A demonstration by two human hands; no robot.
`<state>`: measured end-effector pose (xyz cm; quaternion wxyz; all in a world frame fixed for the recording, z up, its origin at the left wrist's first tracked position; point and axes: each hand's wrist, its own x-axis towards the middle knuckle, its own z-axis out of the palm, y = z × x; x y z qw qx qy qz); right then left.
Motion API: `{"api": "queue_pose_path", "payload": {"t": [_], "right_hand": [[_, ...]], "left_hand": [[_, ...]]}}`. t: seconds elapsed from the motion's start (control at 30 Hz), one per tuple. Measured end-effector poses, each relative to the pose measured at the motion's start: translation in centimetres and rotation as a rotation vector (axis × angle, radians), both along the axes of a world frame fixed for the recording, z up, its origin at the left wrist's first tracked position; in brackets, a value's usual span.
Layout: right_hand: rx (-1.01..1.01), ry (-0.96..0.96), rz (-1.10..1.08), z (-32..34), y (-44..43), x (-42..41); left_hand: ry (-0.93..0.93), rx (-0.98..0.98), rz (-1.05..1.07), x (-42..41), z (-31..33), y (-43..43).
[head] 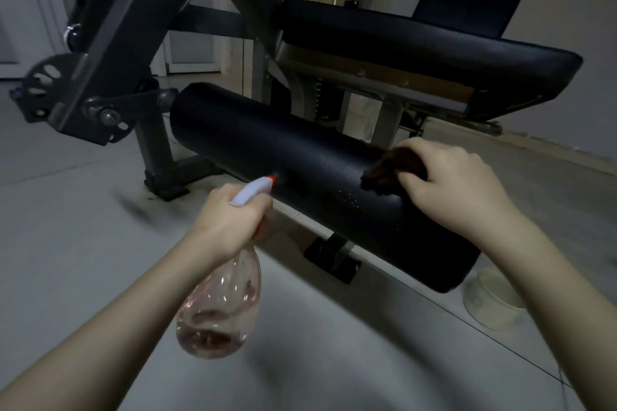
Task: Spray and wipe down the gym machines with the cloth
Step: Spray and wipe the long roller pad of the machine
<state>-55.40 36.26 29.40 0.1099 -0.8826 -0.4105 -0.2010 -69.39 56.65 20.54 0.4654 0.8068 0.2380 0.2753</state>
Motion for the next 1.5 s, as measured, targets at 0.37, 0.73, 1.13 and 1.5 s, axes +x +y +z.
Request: {"api": "queue_pose_path", "payload": {"t": [0.37, 0.73, 1.13, 1.5], "right_hand": [[-0.015, -0.014, 0.021, 0.2, 6.1, 0.2], [-0.023, -0.072, 0.033, -0.3, 7.7, 0.2], [0.008, -0.088, 0.022, -0.5, 8.0, 0.4], [-0.09, -0.039, 0.064, -0.3, 1.5, -0.9]], "left_hand": [[-0.147, -0.147, 0.252, -0.2, 1.0, 4.7], [-0.234, -0.205, 0.393, -0.2, 1.2, 7.0], [-0.084, -0.011, 0.294, -2.0, 0.9, 5.0], [-0.217, -0.13, 0.212, 2.2, 0.7, 2.4]]}}
